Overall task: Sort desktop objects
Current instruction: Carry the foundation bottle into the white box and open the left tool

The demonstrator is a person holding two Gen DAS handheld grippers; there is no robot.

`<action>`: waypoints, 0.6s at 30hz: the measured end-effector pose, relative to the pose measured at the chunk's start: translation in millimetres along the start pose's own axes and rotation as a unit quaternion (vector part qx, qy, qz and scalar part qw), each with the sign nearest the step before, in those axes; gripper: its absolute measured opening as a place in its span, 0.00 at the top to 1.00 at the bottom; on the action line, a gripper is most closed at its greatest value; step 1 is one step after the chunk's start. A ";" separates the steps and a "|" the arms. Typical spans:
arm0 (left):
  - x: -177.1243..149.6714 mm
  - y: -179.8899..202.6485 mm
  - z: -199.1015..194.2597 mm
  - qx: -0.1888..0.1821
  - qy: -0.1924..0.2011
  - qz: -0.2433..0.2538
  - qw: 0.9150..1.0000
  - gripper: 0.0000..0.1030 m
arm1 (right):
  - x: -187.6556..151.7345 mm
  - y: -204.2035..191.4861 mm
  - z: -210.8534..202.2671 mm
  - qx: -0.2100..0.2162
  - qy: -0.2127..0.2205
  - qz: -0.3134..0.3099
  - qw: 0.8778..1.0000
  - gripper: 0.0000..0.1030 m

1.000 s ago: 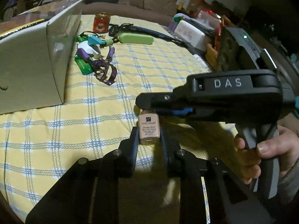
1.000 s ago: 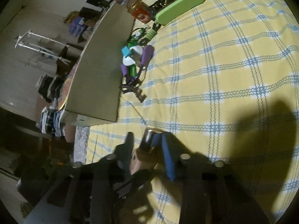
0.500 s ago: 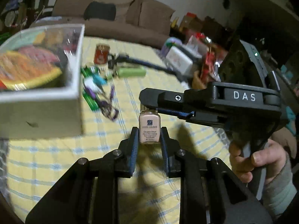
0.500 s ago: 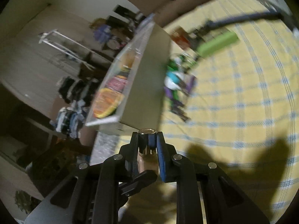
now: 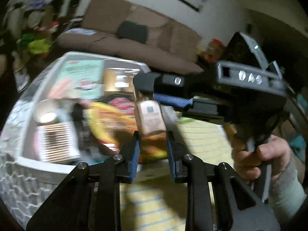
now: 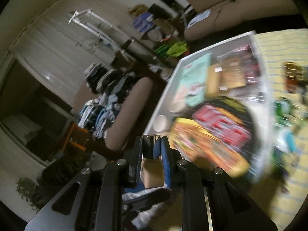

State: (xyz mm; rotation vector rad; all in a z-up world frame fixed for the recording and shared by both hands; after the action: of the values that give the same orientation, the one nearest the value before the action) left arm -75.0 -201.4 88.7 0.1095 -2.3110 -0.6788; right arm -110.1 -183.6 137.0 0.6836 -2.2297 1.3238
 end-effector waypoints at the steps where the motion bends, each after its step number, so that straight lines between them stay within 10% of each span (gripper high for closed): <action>1: 2.4 -20.7 3.0 0.021 -0.006 -0.007 1.000 0.77 | 3.4 -2.1 17.0 0.005 -0.009 0.002 1.000 0.82; 8: 1.9 -104.5 8.2 0.109 -0.030 -0.063 0.992 0.75 | -2.7 10.9 127.7 -0.023 -0.086 -0.007 0.996 0.82; 15: 14.7 -118.6 -26.4 0.116 0.015 -0.108 0.987 0.55 | -5.1 18.2 141.4 -0.094 -0.104 -0.067 0.988 0.80; 18: 15.9 -119.5 -22.2 0.113 0.009 -0.109 0.988 0.54 | 0.6 23.1 130.2 -0.126 -0.092 -0.084 0.984 0.51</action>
State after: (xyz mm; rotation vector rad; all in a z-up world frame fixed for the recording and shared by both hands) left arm -85.5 -318.0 52.1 0.4777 -2.3731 -0.5178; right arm -141.8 -290.2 65.5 0.9058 -2.3693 0.9083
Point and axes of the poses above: each gripper's, at about its wrist camera, not at the fingertips, and z roughly the way its jaws point, y to its right, x to its top, the point moved 10 cm from there along z, roughly the way its jaws point, and after that the axes turned 9 degrees about -z, right-handed, at the moved point
